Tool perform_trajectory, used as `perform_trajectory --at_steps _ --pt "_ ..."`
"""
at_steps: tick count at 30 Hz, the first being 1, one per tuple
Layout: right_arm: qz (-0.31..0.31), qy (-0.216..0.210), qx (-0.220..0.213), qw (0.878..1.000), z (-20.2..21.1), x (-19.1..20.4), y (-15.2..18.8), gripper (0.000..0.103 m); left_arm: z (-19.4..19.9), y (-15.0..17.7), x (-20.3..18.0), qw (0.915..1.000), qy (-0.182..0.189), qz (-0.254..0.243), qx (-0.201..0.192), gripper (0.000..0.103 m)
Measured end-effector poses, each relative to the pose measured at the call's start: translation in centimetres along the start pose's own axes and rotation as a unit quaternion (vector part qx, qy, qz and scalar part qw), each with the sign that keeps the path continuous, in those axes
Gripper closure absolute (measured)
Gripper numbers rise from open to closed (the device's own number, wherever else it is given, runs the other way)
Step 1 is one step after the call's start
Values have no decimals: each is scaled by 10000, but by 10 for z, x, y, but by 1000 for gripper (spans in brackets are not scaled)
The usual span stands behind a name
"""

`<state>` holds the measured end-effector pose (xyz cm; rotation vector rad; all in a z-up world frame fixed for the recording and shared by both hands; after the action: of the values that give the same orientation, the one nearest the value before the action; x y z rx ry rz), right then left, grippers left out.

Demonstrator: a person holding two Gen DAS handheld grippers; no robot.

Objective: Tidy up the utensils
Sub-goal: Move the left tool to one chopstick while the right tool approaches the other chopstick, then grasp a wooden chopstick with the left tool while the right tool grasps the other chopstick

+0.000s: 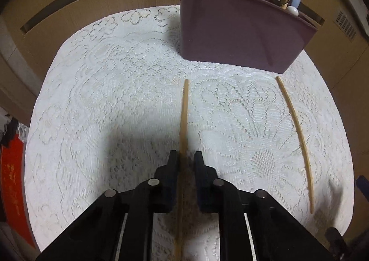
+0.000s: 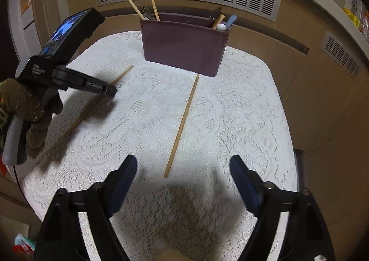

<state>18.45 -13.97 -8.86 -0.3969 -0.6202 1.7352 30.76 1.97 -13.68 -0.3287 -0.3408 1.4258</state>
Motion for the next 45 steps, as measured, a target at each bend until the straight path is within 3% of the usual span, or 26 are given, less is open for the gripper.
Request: perform_trajectory --at_steps 7,17,25,27,32,39,41,43,45 --pt "-193 422 -63 9989 -10 -15 1 20 23 36 -4 9979 345 386 -385 97" --pt "-590 229 95 9980 -20 -16 2 19 55 61 16 9880 834 1092 -710 97" --pt "-375 -82 -78 9992 -22 -18 -16 22 75 80 28 9847 815 1202 -967 97" --pt "-461 -256 62 9986 -33 -20 -23 27 76 86 30 9845 807 1202 -990 97" --pt "-602 -507 468 9958 -67 -18 -42 65 72 92 35 9833 926 1300 -875 97" --pt "-732 -229 682 9947 -110 -15 -64 80 72 97 32 9864 938 1089 -797 95" --pt "-590 -289 784 9948 -111 -10 -66 96 69 97 29 9882 958 956 -716 93" --pt "-548 -414 835 9941 -102 -6 -62 98 66 94 26 9892 996 859 -646 76" --pt "-549 -583 805 9935 -87 -3 -55 98 63 88 20 9901 1047 671 -646 69"
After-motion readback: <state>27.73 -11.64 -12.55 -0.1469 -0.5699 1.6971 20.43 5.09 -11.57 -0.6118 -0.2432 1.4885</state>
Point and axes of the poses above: each gripper's, at about its wrist camera, not at the fingertips, and z roughly against the way its jaws point, x to its left, y to its underside, the point moved 5 cm from there along -z, roughly the way its jaws point, and after that the axes turned 7 degrees about -y, right-handed, at the moved point
